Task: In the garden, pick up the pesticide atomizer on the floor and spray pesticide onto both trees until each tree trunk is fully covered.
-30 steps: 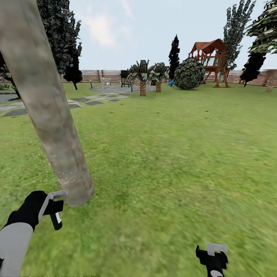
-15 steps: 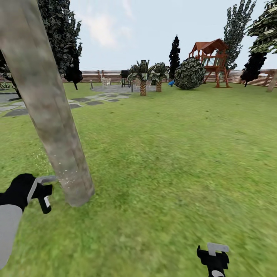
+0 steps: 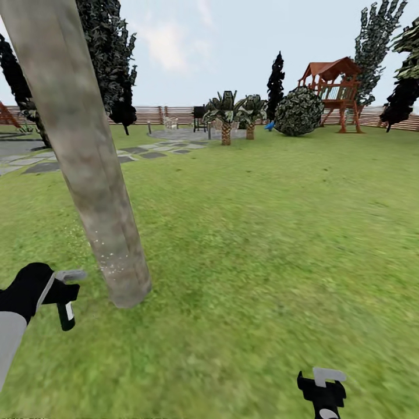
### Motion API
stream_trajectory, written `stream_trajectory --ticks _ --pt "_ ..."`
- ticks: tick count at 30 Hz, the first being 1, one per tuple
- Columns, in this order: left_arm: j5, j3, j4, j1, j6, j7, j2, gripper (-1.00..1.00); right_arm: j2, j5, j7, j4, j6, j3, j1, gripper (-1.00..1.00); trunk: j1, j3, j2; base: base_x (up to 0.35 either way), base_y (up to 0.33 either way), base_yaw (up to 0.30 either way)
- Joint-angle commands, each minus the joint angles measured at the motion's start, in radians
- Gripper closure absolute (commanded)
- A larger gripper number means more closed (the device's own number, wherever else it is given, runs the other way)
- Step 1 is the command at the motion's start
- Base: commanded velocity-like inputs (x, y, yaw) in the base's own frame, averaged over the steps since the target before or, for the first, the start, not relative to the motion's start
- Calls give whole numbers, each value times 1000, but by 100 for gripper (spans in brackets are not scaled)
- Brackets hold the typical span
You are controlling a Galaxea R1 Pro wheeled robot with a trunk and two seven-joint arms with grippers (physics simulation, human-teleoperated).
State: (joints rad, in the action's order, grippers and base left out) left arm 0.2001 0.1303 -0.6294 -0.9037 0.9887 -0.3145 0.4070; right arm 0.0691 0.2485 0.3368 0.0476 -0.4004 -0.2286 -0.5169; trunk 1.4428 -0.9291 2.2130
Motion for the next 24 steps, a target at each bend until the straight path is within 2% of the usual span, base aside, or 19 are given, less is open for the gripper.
stream_trajectory --ticks 1,4,9,14,18,24 --pt "-3 1 0 1 0 0 1 100 0 0 0 0 0 0 0 -100 0 0 0 0 0 33" --pt "-6 3 -8 1 1 0 -4 100 2 1 1 0 0 0 0 -100 0 0 0 62 0 12" --pt "-7 3 -15 -11 5 2 -29 100 3 2 0 0 0 0 0 -100 0 0 0 312 -3 1" --pt "-7 3 -15 -14 8 2 -30 100 2 2 0 0 0 0 0 -100 0 0 0 266 -132 0" --pt "-6 2 -15 -14 8 2 -30 100 1 2 0 -1 0 0 0 -100 0 0 0 -23 -264 0" --pt "-5 2 -15 -15 11 2 -30 100 0 2 -1 0 0 0 0 -100 0 0 0 -190 -241 0"
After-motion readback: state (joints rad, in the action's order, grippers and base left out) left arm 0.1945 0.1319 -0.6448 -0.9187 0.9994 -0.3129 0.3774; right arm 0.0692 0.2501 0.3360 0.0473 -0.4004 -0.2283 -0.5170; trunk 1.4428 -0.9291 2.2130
